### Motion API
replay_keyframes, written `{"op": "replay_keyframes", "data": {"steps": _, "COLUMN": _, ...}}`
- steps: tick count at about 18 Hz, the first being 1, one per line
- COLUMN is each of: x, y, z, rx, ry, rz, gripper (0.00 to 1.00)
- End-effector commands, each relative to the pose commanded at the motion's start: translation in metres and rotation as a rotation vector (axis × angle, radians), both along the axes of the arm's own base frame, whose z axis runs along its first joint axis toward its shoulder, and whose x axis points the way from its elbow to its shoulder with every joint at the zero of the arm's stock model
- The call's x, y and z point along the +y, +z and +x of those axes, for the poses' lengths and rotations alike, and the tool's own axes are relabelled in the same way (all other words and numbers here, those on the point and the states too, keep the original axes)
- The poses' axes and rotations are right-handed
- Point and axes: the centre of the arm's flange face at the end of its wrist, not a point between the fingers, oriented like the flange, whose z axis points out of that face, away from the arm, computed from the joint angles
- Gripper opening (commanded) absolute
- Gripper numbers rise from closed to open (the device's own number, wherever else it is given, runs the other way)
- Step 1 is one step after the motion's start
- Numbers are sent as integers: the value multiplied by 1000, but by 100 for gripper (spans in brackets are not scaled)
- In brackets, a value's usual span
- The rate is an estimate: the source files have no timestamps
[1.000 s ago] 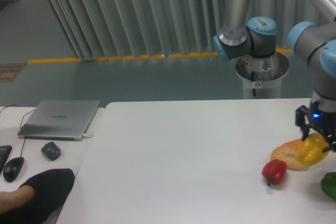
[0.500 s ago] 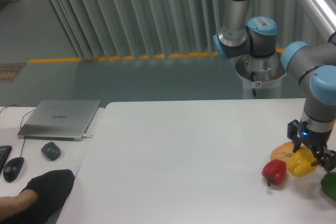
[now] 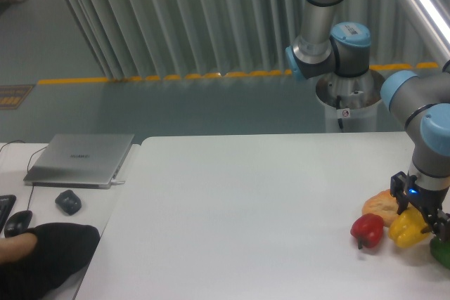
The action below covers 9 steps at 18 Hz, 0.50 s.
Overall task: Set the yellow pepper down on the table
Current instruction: 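Set the yellow pepper on the table and open the gripper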
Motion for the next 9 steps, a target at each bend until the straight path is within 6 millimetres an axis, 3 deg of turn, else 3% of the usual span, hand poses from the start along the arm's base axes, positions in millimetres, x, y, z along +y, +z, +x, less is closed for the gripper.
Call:
{"op": "replay_keyframes", "data": {"steps": 1, "x": 0, "y": 0, "z": 0, "rx": -1, "ry": 2, "rz": -1, "gripper": 84}}
{"op": "replay_keyframes", "data": {"steps": 2, "x": 0, "y": 0, "z": 1, "rx": 0, "ry": 2, "rz": 0, "gripper": 100}}
{"op": "replay_keyframes", "data": {"steps": 7, "x": 0, "y": 4, "z": 11, "rx": 16, "ry": 4, "rz": 5, "gripper": 100}}
{"op": "replay_keyframes", "data": {"steps": 9, "x": 2, "y": 20, "z": 32, "rx": 31, "ry": -16, "rz": 9, "gripper": 100}}
